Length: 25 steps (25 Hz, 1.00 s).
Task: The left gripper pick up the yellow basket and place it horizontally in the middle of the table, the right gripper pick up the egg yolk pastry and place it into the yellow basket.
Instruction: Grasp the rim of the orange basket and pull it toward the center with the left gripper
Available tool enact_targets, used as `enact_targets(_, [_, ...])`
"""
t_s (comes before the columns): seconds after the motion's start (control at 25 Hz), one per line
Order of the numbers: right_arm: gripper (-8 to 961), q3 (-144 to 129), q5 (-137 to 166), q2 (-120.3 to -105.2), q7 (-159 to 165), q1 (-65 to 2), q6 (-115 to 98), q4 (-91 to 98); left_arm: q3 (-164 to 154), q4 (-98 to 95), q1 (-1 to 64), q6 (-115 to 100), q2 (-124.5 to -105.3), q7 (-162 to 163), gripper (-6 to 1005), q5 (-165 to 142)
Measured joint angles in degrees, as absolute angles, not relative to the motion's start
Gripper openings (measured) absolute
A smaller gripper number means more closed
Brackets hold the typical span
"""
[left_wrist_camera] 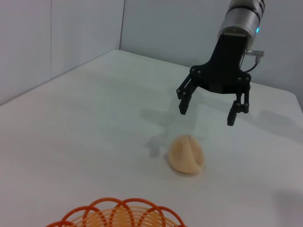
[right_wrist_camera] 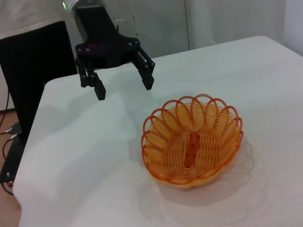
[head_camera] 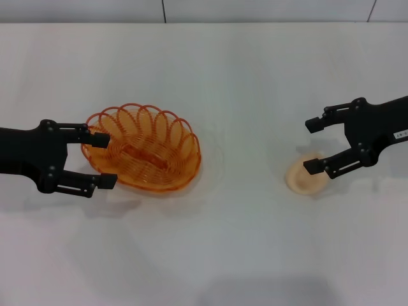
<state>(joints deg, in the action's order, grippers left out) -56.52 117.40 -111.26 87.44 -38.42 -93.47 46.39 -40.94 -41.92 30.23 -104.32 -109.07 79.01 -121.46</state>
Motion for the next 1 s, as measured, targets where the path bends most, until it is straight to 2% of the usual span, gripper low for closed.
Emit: enact_targets(1.0, [872, -56.2, 117.2, -111.70, 85.9, -36.9, -93.0, 46.8, -41.0, -44.1, 30.3, -103.4, -109.09, 85.7, 817, -121.6])
